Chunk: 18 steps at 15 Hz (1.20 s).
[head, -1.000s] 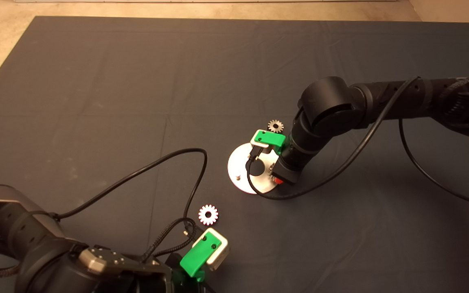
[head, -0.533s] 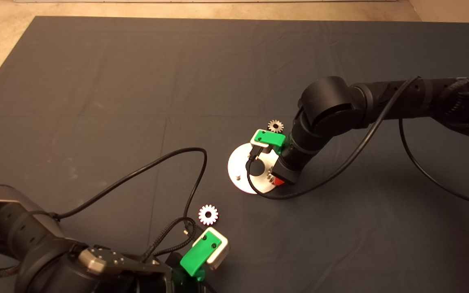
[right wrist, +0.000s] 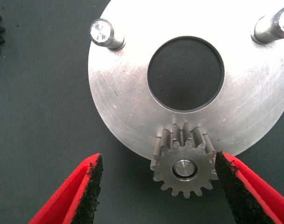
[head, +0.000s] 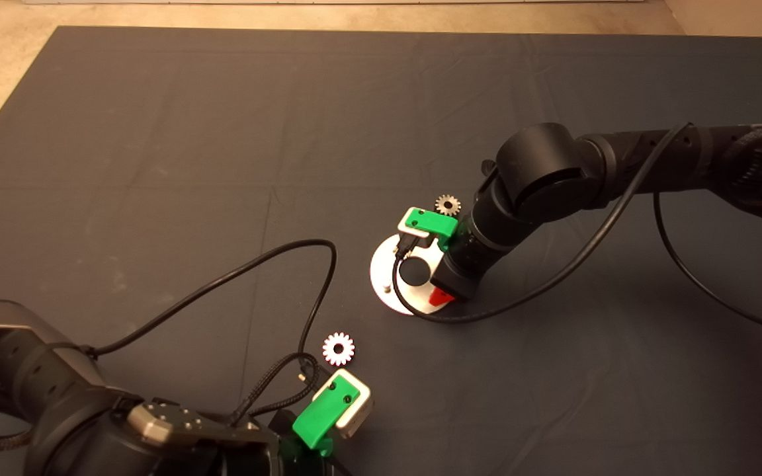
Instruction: Install three planetary gears onto the carrier pins
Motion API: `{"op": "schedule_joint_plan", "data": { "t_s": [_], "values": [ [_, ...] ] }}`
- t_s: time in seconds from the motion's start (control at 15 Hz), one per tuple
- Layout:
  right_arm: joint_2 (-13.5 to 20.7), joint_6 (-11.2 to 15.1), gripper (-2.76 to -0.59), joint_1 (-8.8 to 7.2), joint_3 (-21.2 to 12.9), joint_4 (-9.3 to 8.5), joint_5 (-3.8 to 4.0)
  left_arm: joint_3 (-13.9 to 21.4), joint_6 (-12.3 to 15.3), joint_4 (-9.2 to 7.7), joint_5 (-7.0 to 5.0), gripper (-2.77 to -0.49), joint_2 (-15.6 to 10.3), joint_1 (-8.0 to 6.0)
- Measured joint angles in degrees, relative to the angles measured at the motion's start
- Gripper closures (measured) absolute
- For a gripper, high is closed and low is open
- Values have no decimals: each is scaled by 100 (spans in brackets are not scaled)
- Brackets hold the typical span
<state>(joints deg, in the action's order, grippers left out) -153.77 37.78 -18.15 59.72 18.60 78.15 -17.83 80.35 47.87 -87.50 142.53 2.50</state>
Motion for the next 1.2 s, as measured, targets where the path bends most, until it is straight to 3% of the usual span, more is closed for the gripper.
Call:
{"op": "schedule_joint_plan", "data": {
  "t_s": [0.13, 0.2, 0.33, 0.53, 0.67, 0.8, 1.2],
  "values": [
    [105, 1, -176, -19, 0, 0, -193, 0, 0, 0, 0, -207, 0, -2],
    [168, 1, -177, -56, 6, 0, -235, 0, 0, 0, 0, -207, 0, 0],
    [254, -2, -189, -146, 193, 0, -234, 0, 0, 2, 0, -207, 2, 0],
    [350, -2, -189, -268, 408, 2, -182, 0, 0, 2, 0, -207, 2, 0],
    [340, -5, -204, -289, 490, -2, -191, 0, 0, 11, 0, -207, 0, 0],
    [283, -39, -206, -299, 841, 1, -194, 0, 0, 14, 0, -207, 1, 0],
    [225, -541, -206, -296, 1480, 0, -193, 0, 0, 17, 0, -207, 0, 0]
  ]
}}
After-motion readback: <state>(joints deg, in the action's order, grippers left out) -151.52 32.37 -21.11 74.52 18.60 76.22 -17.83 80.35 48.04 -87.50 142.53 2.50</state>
